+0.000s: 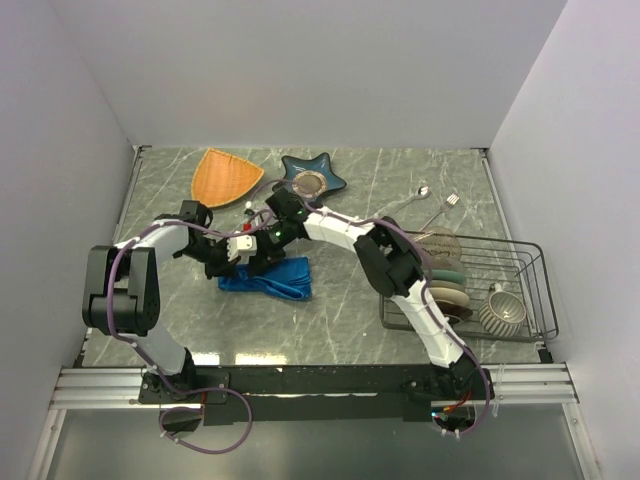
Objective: Fold the napkin into a case and place the utensils inside
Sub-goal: Fold the 2/3-rectangle-folded napkin at the center of the board.
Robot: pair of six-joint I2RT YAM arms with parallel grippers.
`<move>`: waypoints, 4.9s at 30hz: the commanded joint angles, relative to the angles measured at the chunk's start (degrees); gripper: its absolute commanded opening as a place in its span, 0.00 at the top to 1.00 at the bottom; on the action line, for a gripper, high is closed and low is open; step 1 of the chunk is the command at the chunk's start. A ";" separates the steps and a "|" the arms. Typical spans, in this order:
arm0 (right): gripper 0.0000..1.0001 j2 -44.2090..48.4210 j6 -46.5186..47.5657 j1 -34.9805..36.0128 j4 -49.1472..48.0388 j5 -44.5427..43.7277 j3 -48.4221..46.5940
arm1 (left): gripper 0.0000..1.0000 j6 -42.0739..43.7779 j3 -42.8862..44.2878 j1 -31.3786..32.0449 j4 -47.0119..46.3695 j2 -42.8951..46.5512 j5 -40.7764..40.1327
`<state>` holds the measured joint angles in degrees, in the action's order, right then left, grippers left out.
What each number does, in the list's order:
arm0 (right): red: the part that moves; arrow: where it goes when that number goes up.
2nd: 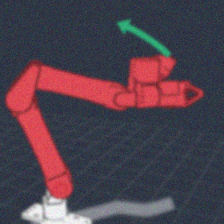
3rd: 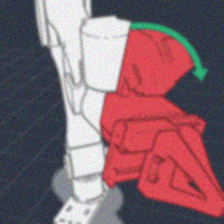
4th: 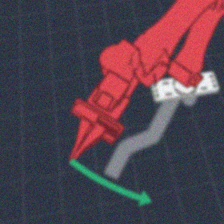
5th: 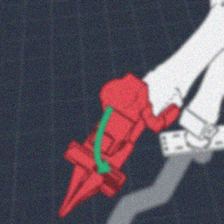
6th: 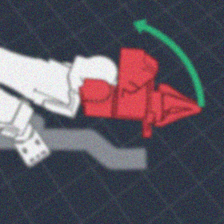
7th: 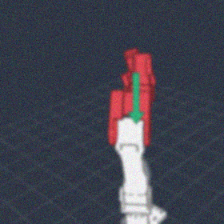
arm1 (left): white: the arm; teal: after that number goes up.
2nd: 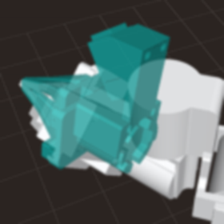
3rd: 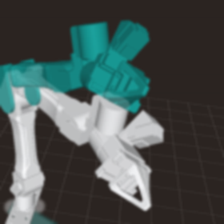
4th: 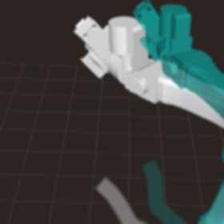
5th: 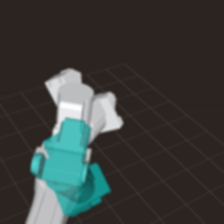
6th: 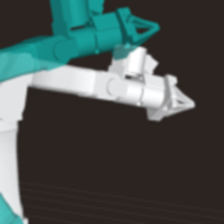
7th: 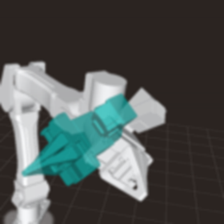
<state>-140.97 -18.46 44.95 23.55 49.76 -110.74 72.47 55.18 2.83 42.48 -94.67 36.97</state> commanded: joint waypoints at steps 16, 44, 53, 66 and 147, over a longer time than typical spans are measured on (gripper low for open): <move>0.82 11.42 8.88 -6.89 8.61 -10.47 15.55 | 0.99 1.10 4.58 -0.89 3.83 -2.97 1.34; 0.84 8.34 9.23 -6.37 7.91 -12.84 16.61 | 0.99 -33.52 27.70 -6.70 11.84 -23.35 10.68; 0.68 12.80 10.11 -6.54 8.97 -12.41 15.55 | 0.99 -39.68 30.87 -6.26 12.36 -29.33 3.81; 0.38 31.27 13.53 -7.07 9.58 -15.92 21.70 | 0.99 -38.89 30.52 -6.08 12.80 -30.66 0.56; 0.34 24.52 -0.34 -4.88 -7.80 -2.38 22.41 | 0.99 -23.95 17.24 0.60 18.15 -16.59 6.35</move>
<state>-114.06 -9.76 38.44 28.84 47.42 -86.70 44.42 70.85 3.73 59.11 -112.84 41.47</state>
